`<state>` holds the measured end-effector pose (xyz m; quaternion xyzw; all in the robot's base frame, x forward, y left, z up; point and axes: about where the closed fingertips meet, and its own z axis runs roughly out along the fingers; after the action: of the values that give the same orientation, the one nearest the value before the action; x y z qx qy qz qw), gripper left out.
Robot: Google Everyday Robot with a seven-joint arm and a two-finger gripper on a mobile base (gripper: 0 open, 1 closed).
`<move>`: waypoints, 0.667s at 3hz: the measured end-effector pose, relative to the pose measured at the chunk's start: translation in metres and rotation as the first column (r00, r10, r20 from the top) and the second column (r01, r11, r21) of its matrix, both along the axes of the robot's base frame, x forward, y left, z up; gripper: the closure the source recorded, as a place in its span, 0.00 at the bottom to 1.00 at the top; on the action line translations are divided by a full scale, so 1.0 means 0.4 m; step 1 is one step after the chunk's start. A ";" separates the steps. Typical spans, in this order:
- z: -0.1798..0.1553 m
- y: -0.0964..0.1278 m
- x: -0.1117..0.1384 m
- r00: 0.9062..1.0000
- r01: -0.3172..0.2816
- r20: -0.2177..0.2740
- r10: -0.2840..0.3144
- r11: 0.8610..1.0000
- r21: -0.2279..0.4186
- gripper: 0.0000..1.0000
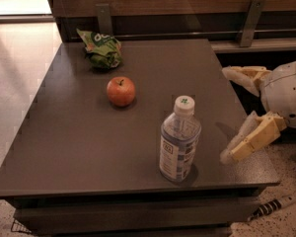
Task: Move blue plastic bottle near green rice chip bag
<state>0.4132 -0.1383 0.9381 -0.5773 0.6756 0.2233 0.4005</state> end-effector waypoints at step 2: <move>-0.020 0.034 -0.013 0.999 0.008 -0.048 -0.001 0.992 0.129 0.00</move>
Offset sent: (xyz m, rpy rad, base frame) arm -0.0043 0.0104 -0.0091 0.1078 0.0421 -0.0049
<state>0.4079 -0.1248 0.9302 -0.5431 0.6704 0.2795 0.4213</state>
